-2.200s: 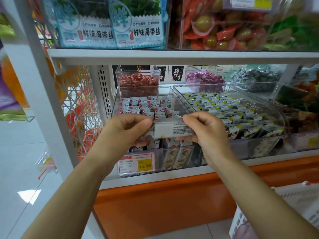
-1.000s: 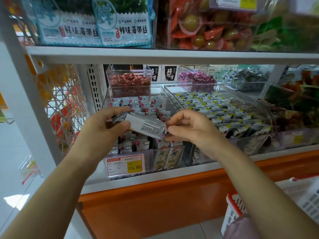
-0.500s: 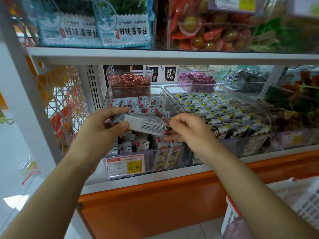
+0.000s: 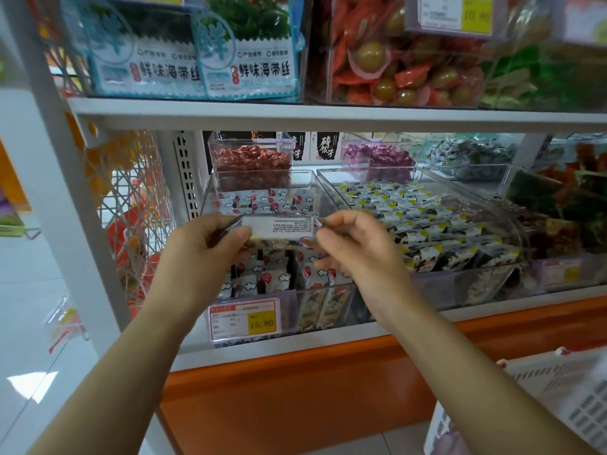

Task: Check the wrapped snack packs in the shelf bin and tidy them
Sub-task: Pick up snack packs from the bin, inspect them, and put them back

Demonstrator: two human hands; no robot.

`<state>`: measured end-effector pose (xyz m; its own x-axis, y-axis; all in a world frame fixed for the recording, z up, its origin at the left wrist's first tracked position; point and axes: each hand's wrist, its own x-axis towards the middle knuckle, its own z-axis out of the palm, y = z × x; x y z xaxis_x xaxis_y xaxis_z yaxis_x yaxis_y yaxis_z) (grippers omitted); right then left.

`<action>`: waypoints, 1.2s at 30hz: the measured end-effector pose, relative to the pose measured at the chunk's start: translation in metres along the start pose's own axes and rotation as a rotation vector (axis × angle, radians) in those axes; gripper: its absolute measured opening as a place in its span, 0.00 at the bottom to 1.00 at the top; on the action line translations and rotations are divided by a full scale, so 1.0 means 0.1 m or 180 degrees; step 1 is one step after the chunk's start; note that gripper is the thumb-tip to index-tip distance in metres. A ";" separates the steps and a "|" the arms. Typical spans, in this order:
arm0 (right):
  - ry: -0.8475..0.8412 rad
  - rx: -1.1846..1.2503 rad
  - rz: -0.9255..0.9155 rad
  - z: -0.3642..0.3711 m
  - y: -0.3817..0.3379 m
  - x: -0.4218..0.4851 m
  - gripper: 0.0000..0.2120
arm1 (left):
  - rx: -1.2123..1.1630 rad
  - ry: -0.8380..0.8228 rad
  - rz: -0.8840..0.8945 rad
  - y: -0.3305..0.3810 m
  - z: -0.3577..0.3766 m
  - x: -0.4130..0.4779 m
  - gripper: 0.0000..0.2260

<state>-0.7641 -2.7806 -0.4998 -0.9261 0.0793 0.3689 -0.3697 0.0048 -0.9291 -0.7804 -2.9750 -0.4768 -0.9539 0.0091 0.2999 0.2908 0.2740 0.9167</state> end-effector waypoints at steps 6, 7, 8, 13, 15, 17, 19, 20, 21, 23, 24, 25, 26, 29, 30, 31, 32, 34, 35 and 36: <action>0.0269 -0.0790 -0.0206 0.18 0.00 0.12 0.12 | 0.0875 0.0104 0.0362 0.01 0.08 0.10 0.10; 0.0337 -0.0726 -0.0168 0.20 0.00 0.19 0.12 | 0.1295 0.0184 0.0516 0.00 0.08 0.14 0.14; 0.0420 -0.0706 -0.0160 0.22 0.00 0.28 0.11 | 0.1836 0.0264 0.0674 -0.01 0.06 0.19 0.17; 0.0524 -0.1186 -0.0310 0.36 0.03 0.91 0.10 | 0.3474 -0.0167 0.0519 -0.22 -0.02 0.41 0.30; 0.0424 -0.1607 -0.0464 0.47 0.07 1.19 0.10 | 0.3360 -0.0262 0.0513 -0.30 -0.01 0.44 0.31; 0.0282 -0.2189 -0.0777 0.57 0.11 1.42 0.10 | 0.3184 -0.0205 0.0609 -0.33 -0.01 0.45 0.30; 0.0094 -0.2710 -0.1009 0.66 0.15 1.60 0.09 | 0.3027 -0.0162 0.0652 -0.34 -0.02 0.45 0.29; -0.0012 -0.2971 -0.1106 0.70 0.16 1.67 0.09 | 0.2982 -0.0159 0.0670 -0.36 -0.02 0.45 0.29; -0.0125 -0.3225 -0.1184 0.74 0.17 1.73 0.11 | 0.2960 -0.0168 0.0689 -0.37 -0.02 0.44 0.28; -0.0313 -0.3630 -0.1295 0.83 0.18 1.83 0.14 | 0.2934 -0.0172 0.0717 -0.38 -0.01 0.44 0.27; -0.0373 -0.3774 -0.1300 0.87 0.19 1.88 0.15 | 0.2916 -0.0163 0.0732 -0.39 -0.01 0.44 0.27; -0.0413 -0.3880 -0.1262 0.89 0.20 1.91 0.17 | 0.2893 -0.0157 0.0757 -0.40 -0.01 0.43 0.27; -0.0490 -0.3938 -0.1190 0.90 0.21 1.93 0.17 | 0.2867 -0.0152 0.0786 -0.40 -0.01 0.43 0.26; -0.0908 -0.3998 -0.0944 0.92 0.32 1.95 0.10 | 0.2781 -0.0138 0.0830 -0.41 -0.02 0.42 0.25; -0.0985 -0.4031 -0.0948 0.92 0.36 1.94 0.07 | 0.2763 -0.0138 0.0837 -0.41 -0.01 0.42 0.25; -0.1069 -0.4127 -0.0960 0.93 0.41 1.94 0.05 | 0.2749 -0.0132 0.0841 -0.41 -0.01 0.43 0.24; -0.1198 -0.4284 -0.0943 0.94 0.46 1.93 0.05 | 0.2729 -0.0125 0.0841 -0.42 -0.01 0.43 0.24; -0.1542 -0.4556 -0.0731 0.95 0.53 1.94 0.09 | 0.2681 -0.0123 0.0840 -0.43 -0.01 0.43 0.23; -0.1638 -0.4459 -0.0560 0.93 0.54 1.95 0.11 | 0.2656 -0.0127 0.0844 -0.43 -0.01 0.42 0.23; -0.1636 -0.4192 -0.0399 0.92 0.53 1.98 0.12 | 0.2628 -0.0130 0.0851 -0.43 -0.01 0.42 0.22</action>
<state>-0.9738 -2.8561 -0.4735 -0.9223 -0.3553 0.1520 -0.3749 0.9181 -0.1284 -0.8332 -2.9871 -0.5038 -0.8678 0.2028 0.4537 0.3740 0.8678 0.3273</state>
